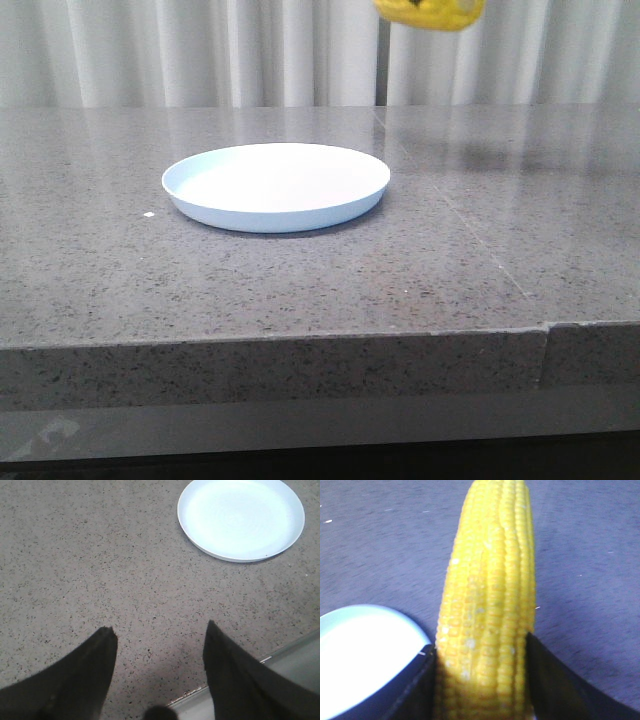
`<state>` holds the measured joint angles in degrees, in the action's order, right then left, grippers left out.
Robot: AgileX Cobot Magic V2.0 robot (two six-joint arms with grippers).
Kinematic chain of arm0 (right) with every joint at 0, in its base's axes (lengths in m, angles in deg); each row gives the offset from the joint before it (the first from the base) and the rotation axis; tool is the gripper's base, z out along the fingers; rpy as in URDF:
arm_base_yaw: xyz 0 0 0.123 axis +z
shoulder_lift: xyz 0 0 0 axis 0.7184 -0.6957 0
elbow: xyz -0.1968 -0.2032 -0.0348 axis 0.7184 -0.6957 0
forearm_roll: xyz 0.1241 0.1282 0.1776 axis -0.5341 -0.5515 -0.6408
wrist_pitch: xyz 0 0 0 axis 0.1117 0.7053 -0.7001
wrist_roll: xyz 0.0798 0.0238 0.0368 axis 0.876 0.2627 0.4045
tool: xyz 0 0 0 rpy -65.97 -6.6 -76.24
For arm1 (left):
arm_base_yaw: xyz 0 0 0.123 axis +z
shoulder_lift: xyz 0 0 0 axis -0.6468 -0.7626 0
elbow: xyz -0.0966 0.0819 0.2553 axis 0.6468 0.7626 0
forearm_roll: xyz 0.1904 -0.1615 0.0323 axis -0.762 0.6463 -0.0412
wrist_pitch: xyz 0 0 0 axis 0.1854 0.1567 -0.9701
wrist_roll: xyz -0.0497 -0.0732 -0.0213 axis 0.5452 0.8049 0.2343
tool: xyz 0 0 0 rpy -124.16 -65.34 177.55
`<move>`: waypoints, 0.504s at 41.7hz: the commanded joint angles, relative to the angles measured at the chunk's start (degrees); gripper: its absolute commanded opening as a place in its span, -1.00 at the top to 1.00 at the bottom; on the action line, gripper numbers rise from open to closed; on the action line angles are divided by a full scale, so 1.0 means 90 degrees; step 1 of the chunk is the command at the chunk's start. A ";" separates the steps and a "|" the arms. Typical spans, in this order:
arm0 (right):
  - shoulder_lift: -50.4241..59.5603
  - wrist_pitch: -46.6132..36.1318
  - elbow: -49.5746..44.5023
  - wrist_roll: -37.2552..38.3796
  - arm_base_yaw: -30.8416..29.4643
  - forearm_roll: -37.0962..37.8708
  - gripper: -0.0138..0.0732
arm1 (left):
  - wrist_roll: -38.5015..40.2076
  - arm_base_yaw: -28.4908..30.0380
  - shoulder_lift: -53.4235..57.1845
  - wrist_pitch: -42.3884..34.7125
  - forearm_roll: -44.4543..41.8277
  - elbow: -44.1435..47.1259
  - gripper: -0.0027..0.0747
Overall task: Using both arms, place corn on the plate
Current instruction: 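Lift the corn with the right gripper and carry it over the plate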
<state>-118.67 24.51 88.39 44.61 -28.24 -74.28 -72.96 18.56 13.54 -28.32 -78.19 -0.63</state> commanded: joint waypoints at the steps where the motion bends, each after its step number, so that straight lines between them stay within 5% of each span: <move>1: 0.0809 -0.0593 -0.0519 -0.0059 0.0418 -0.0134 0.01 | 0.0050 -0.0044 0.0012 -0.0443 -0.0018 -0.0155 -0.04; 10: 0.1295 -0.1755 -0.2103 0.0009 0.1284 -0.0650 0.01 | 0.0050 -0.0044 0.0012 -0.0443 -0.0018 -0.0155 -0.04; 21: 0.0811 -0.2642 -0.2796 0.0009 0.1439 -0.1493 0.01 | 0.0050 -0.0044 0.0012 -0.0456 -0.0018 -0.0155 -0.04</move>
<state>-112.80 6.40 62.37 44.90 -15.27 -85.47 -72.96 18.56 13.54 -28.32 -78.19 -0.63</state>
